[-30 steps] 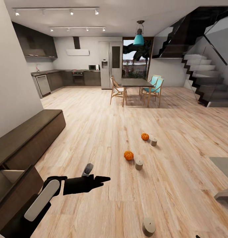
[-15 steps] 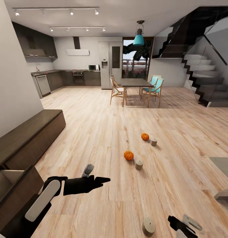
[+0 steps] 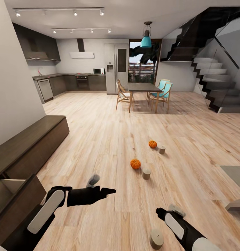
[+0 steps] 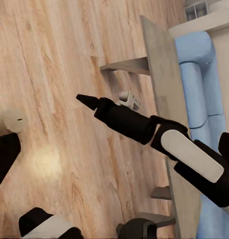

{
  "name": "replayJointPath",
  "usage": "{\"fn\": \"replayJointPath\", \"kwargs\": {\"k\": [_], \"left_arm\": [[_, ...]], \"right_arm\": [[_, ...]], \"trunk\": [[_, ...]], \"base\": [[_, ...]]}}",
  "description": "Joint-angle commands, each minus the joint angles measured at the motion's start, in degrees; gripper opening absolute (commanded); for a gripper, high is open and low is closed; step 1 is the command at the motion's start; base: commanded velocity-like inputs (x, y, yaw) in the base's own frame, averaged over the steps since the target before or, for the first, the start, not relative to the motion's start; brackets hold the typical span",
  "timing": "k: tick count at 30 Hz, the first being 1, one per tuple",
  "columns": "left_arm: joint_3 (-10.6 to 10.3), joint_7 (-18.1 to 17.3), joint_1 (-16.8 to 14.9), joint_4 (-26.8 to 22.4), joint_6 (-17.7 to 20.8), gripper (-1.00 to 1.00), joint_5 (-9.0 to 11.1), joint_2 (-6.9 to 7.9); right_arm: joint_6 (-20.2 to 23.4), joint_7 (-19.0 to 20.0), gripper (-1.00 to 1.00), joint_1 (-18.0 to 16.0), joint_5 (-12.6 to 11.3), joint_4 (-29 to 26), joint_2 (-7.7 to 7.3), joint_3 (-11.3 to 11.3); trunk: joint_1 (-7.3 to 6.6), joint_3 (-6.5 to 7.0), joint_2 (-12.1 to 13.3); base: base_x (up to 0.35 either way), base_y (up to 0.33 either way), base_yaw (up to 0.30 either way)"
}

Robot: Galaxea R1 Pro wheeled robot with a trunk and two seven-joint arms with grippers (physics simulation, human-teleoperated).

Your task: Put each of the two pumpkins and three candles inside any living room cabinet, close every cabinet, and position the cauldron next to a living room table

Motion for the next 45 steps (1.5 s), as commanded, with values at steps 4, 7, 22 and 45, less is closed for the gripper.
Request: {"fn": "replayJointPath", "kwargs": {"k": [4,7,22,45], "left_arm": [[-0.1,9.5,-0.1,-1.0,0.1,1.0,-0.3,-1.38],[-0.1,15.0,-0.1,-2.2,0.1,1.0,-0.3,-2.66],[0.4,21.3,-0.1,-7.3,0.1,1.0,0.5,-3.41],[2.4,21.3,-0.1,-7.6,0.2,1.0,1.6,-3.46]], "right_arm": [[6.7,-0.4,1.0,-1.4,4.6,0.1,2.79,0.5],[10.2,-0.7,1.0,-1.8,7.6,0.1,4.11,0.5],[17.3,1.9,1.0,-2.1,9.8,0.0,4.83,0.5],[18.1,2.4,1.0,-2.1,10.0,-0.1,4.74,0.5]], "trunk": [[-0.01,-0.05,0.0],[-0.01,-0.05,0.0],[-0.01,-0.05,0.0],[1.31,-1.13,-2.4]], "base": [[0.0,0.0,0.0],[0.0,0.0,0.0],[0.0,0.0,0.0],[0.0,0.0,0.0]]}}
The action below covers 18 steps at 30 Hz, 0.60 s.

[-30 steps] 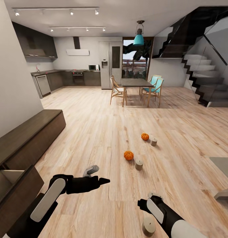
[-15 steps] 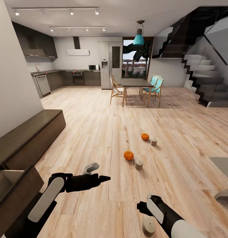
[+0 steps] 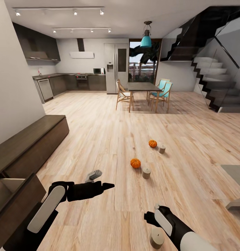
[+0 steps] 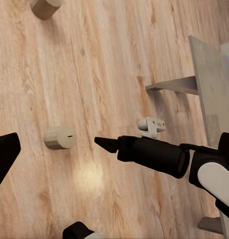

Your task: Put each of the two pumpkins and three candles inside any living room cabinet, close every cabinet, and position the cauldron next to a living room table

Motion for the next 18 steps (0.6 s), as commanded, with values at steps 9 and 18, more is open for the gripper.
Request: {"fn": "replayJointPath", "kwargs": {"k": [9,18], "left_arm": [[0.0,0.6,0.0,0.1,0.0,1.0,0.7,0.07],[-0.1,0.6,0.0,0.1,0.0,1.0,0.7,0.16]], "right_arm": [[-1.7,-0.2,1.0,0.0,-0.3,-0.8,-0.23,0.3],[-1.9,-0.3,1.0,0.0,-0.3,-0.8,-0.35,0.3]], "trunk": [[1.98,-1.68,-3.7],[3.95,-3.29,-7.3]], "base": [[0.0,0.0,0.0],[0.0,0.0,0.0]]}}
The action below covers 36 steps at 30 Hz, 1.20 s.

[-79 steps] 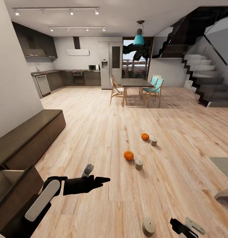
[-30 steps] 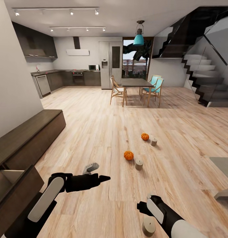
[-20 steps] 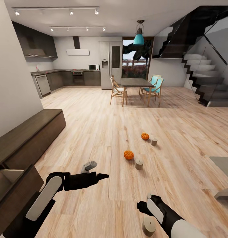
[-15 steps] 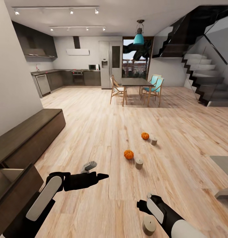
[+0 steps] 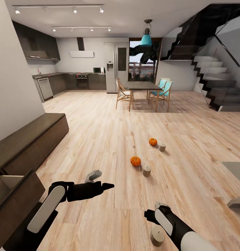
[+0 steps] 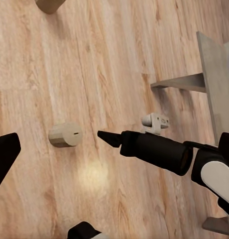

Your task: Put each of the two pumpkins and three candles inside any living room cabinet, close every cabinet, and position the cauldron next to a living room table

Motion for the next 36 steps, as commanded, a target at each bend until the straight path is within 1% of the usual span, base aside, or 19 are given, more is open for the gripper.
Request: {"fn": "replayJointPath", "kwargs": {"k": [1,18,20,21,22,24,26,33,36], "left_arm": [[-0.1,0.6,0.0,-0.1,0.0,1.0,0.6,0.03],[-0.1,0.6,-0.1,-0.1,0.0,1.0,0.6,0.1],[-0.1,0.6,-0.1,-0.1,0.0,1.0,0.6,0.09],[-0.1,0.6,-0.1,-0.1,0.0,1.0,0.6,0.09],[-0.1,0.6,-0.1,-0.1,0.0,1.0,0.6,0.06],[-0.1,0.6,-0.1,-0.1,0.0,1.0,0.6,0.03],[-0.1,0.6,-0.1,-0.1,0.0,1.0,0.6,0.01],[-0.1,0.6,-0.1,0.0,0.0,1.0,0.6,0.03],[-0.1,0.6,-0.1,0.0,0.0,1.0,0.6,0.07]], "right_arm": [[0.2,-0.5,1.0,0.0,-0.5,-0.1,-0.06,0.4],[0.7,-1.5,1.0,0.0,-0.9,0.7,-0.16,0.2],[0.7,-3.4,1.0,0.0,-0.9,0.8,-0.16,0.2],[0.6,-5.3,1.0,-0.1,-0.9,0.9,-0.16,0.2],[0.5,-8.3,1.0,0.0,-0.9,0.8,-0.16,0.1],[0.4,-10.3,1.0,0.0,-0.9,0.8,-0.16,0.1],[0.3,-11.5,1.0,0.0,-0.8,0.8,-0.16,0.1],[0.2,-11.8,1.0,0.0,-0.6,0.8,-0.16,0.1],[0.2,-10.3,1.0,0.0,-0.6,0.8,-0.16,0.2]], "trunk": [[0.22,-0.24,-0.4],[3.95,-3.29,-7.3],[4.39,-3.65,-8.1],[4.61,-3.83,-8.5],[4.83,-4.01,-8.9],[5.27,-4.37,-9.7],[5.71,-4.73,-10.5],[7.25,-5.98,-13.3],[7.91,-6.52,-14.5]], "base": [[0.0,0.0,0.0],[0.0,0.0,0.0],[0.0,0.0,0.0],[0.0,0.0,0.0],[0.0,0.0,0.0],[0.0,0.0,0.0],[0.0,0.0,0.0],[0.0,0.0,0.0],[0.0,0.0,0.0]]}}
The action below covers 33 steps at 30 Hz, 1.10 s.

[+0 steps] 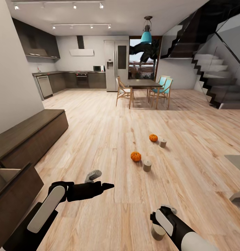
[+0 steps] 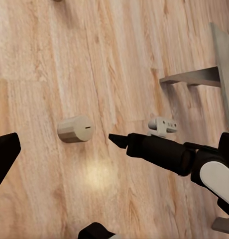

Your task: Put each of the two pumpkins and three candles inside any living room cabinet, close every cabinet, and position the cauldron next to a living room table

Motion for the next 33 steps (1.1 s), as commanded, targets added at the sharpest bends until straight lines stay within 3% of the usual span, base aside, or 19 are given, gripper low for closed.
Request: {"fn": "replayJointPath", "kwargs": {"k": [1,4,8,12,33], "left_arm": [[-0.1,0.6,-0.1,-0.1,0.0,1.0,0.6,0.04],[-0.1,0.6,-0.1,0.0,0.0,1.0,0.6,0.05],[-0.1,0.6,0.0,0.0,0.0,1.0,0.6,0.1],[-0.1,0.6,0.0,0.0,0.0,1.0,0.6,0.13],[-0.1,0.6,-0.1,0.1,0.0,1.0,0.6,0.14]], "right_arm": [[0.2,0.6,1.0,0.0,-0.3,-0.1,-0.07,0.4],[0.2,3.7,1.0,0.0,-0.4,-0.1,-0.14,0.4],[0.2,4.6,1.0,0.0,-0.4,-0.2,-0.25,0.4],[0.2,4.9,1.0,0.0,-0.4,-0.4,-1.21,0.0],[0.4,5.0,1.0,0.0,-0.4,-0.3,-2.63,-0.1]], "trunk": [[0.22,-0.24,-0.4],[0.87,-0.78,-1.6],[1.75,-1.5,-3.2],[2.63,-2.21,-4.9],[7.24,-5.98,-13.3]], "base": [[0.0,0.0,0.0],[0.0,0.0,0.0],[0.0,0.0,0.0],[0.0,0.0,0.0],[0.0,0.0,0.0]]}}
